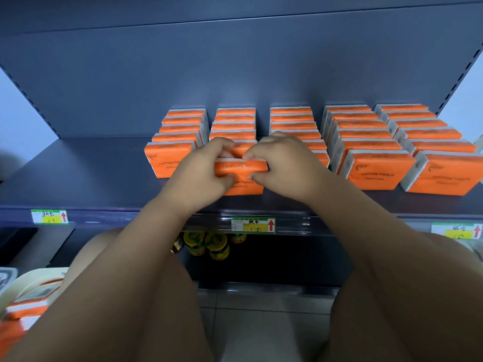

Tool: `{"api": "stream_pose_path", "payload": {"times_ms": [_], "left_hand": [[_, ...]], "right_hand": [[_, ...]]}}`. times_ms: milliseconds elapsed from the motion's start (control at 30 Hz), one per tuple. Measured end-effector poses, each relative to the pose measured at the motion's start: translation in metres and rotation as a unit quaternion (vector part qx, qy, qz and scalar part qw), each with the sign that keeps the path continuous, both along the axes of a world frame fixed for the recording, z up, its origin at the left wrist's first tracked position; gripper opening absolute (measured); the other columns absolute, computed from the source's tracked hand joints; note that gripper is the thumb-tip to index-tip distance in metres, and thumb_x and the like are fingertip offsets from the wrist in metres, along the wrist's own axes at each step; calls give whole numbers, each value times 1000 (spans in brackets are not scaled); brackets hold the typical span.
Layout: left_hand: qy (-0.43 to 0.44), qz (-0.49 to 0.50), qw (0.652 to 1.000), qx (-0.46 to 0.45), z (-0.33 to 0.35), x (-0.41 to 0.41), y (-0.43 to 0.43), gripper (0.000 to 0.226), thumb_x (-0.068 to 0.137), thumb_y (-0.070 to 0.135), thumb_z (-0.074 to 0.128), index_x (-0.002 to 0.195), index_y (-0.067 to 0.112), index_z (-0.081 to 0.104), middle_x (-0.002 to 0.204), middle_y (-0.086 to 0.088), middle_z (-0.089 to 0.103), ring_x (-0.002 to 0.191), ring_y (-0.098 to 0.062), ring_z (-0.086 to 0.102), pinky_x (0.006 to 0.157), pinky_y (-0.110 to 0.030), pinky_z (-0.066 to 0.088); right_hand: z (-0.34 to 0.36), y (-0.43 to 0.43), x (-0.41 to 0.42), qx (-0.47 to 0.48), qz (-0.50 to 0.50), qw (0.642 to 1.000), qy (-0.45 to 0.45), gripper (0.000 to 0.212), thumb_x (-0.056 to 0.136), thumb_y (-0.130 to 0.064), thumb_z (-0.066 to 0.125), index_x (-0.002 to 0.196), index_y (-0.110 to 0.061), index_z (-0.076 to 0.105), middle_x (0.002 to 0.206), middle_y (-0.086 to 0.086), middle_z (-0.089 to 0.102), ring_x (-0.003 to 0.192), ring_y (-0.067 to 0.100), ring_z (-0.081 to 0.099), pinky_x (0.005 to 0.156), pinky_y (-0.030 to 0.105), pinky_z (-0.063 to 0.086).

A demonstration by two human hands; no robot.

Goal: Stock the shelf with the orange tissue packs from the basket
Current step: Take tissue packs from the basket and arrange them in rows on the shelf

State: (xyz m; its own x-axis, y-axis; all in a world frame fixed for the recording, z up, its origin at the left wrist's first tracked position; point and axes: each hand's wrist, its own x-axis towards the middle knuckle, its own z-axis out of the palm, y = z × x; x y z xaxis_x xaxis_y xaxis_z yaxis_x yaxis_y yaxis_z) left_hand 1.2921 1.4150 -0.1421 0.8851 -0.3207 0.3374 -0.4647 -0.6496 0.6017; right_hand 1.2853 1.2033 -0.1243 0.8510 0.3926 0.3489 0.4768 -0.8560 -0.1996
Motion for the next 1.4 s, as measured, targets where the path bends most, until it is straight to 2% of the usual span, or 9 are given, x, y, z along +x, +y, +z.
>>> {"api": "stream_pose_path", "payload": {"times_ms": [167, 300, 400, 533, 667, 900, 1133, 1300, 1400], "left_hand": [[-80, 11, 994, 77, -6, 17, 20, 60, 76, 7, 83, 131, 20, 62, 124, 5, 64, 121, -21, 56, 103, -32, 43], [-126, 2, 988, 84, -5, 34, 34, 35, 72, -2, 80, 97, 21, 74, 95, 7, 65, 93, -26, 63, 89, -41, 51], [-131, 23, 989, 70, -4, 38, 35, 26, 78, -3, 77, 83, 22, 74, 87, 4, 69, 87, -22, 63, 81, -41, 52], [-106, 13, 991, 80, -3, 40, 30, 32, 73, 1, 80, 95, 24, 73, 93, 13, 61, 93, -21, 59, 86, -40, 51], [-109, 3, 987, 117, -3, 42, 27, 41, 70, 4, 82, 105, 24, 75, 103, 15, 59, 102, -27, 60, 92, -46, 51], [-115, 25, 986, 121, -6, 42, 24, 38, 72, 1, 78, 105, 19, 75, 110, 0, 67, 107, -30, 59, 92, -48, 50], [-109, 35, 988, 102, -6, 41, 21, 32, 74, 3, 79, 103, 16, 74, 106, 0, 66, 105, -29, 60, 92, -42, 49], [-85, 61, 993, 52, -4, 35, 19, 28, 83, 5, 77, 109, 13, 72, 101, 8, 57, 92, -14, 54, 82, -27, 41], [-88, 76, 992, 39, -1, 29, 18, 20, 88, 11, 72, 108, 14, 71, 100, 6, 60, 93, -18, 59, 84, -33, 48]], "right_hand": [[0, 8, 8, 5, -32, 999, -30, 41, 87, -37, 77, 126, -28, 71, 122, -1, 70, 115, 24, 59, 96, 42, 48], [-6, 16, 14, -52, -50, 996, -60, 39, 92, -43, 68, 128, -28, 68, 123, -1, 68, 117, 25, 57, 99, 43, 45], [-11, 24, 20, -74, -60, 993, -73, 38, 95, -46, 62, 127, -26, 67, 122, -3, 65, 119, 23, 52, 100, 42, 42], [-13, 27, 25, -81, -73, 991, -81, 39, 94, -45, 62, 128, -27, 66, 124, -4, 63, 121, 23, 49, 101, 42, 41], [-14, 29, 28, -70, -62, 993, -71, 51, 87, -38, 75, 135, -31, 63, 128, -3, 61, 124, 26, 48, 101, 45, 43], [-14, 33, 28, -91, -72, 991, -66, 43, 87, -35, 75, 129, -30, 68, 126, -3, 61, 123, 25, 49, 100, 47, 44], [-16, 35, 28, -97, -79, 990, -64, 42, 90, -33, 70, 131, -28, 62, 128, -2, 60, 124, 23, 50, 103, 44, 42], [-18, 35, 26, -82, -78, 992, -58, 46, 91, -41, 66, 134, -26, 60, 129, -2, 61, 124, 23, 51, 104, 42, 40], [-19, 37, 22, -33, -62, 996, -61, 49, 95, -43, 62, 138, -21, 60, 134, 1, 62, 131, 25, 52, 114, 45, 38]]}}
